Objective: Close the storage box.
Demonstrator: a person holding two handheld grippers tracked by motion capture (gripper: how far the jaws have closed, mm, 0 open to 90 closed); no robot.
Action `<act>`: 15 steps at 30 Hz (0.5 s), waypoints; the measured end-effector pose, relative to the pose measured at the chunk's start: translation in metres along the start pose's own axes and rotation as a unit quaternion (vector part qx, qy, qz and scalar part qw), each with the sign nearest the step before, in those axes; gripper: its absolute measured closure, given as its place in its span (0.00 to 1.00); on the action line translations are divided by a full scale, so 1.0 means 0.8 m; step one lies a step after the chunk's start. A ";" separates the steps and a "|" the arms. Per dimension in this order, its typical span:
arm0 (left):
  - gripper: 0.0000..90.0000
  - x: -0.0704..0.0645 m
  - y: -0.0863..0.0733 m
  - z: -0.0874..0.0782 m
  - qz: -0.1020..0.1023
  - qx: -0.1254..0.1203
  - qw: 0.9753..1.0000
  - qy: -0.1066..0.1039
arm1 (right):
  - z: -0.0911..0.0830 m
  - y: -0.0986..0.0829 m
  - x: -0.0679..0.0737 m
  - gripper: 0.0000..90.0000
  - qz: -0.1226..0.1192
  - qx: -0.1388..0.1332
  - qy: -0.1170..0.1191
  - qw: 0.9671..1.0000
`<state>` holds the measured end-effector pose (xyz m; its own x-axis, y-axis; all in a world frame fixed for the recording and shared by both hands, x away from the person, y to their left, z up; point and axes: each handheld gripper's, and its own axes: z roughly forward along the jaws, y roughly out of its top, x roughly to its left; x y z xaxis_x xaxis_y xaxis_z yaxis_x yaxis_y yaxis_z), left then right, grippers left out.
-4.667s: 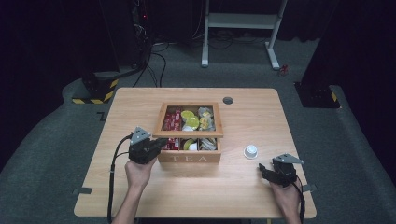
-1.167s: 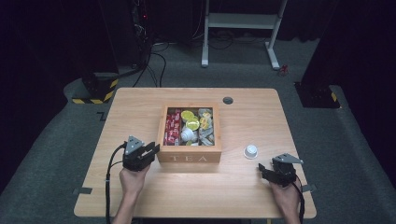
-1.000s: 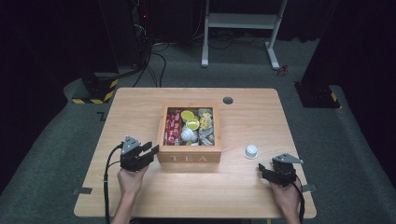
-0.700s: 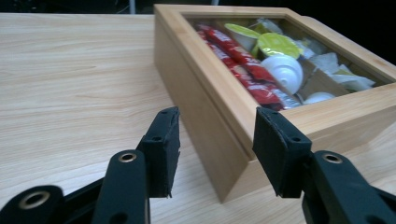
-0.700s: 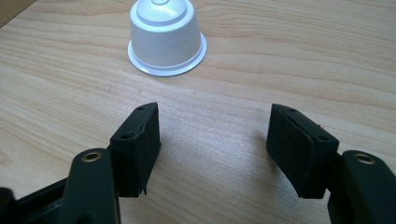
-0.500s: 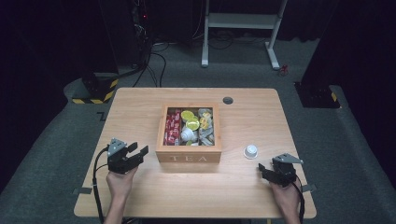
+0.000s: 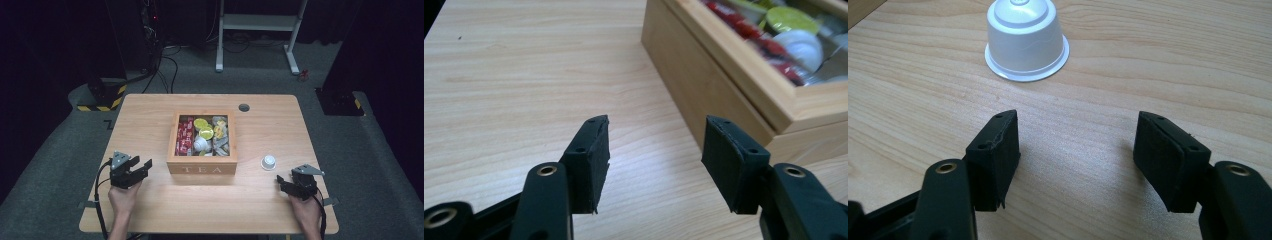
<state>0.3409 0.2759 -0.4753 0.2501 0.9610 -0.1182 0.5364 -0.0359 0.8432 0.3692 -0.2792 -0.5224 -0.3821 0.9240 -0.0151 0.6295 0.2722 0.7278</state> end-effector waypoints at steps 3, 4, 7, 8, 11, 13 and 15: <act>0.49 0.002 -0.005 0.003 0.001 0.009 1.000 0.008 | 0.000 0.000 0.000 0.39 0.000 0.000 0.000 1.000; 0.49 0.004 -0.007 0.004 0.005 0.010 1.000 0.012 | 0.000 0.000 0.000 0.39 0.000 0.000 0.000 1.000; 0.48 0.006 -0.013 0.008 0.005 0.021 1.000 0.020 | 0.000 0.000 0.000 0.39 0.000 0.000 0.000 1.000; 0.48 0.007 -0.016 0.010 0.005 0.023 0.999 0.023 | 0.000 0.000 0.000 0.39 0.000 0.000 0.000 1.000; 0.48 0.010 -0.022 0.014 0.009 0.032 0.999 0.031 | 0.000 0.000 0.000 0.39 0.000 0.000 0.000 1.000; 0.47 0.013 -0.027 0.016 0.003 0.034 0.999 0.033 | 0.000 0.000 0.000 0.39 0.000 0.000 0.000 1.000; 0.47 0.015 -0.030 0.017 0.003 0.038 0.999 0.036 | 0.000 0.000 0.000 0.39 0.000 0.000 0.000 1.000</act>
<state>0.3419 0.2843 -0.5044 0.1958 0.9779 -0.0729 0.5950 -0.0594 0.8015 0.3692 -0.2792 -0.5224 -0.3819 0.9241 -0.0148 0.6296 0.2718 0.7278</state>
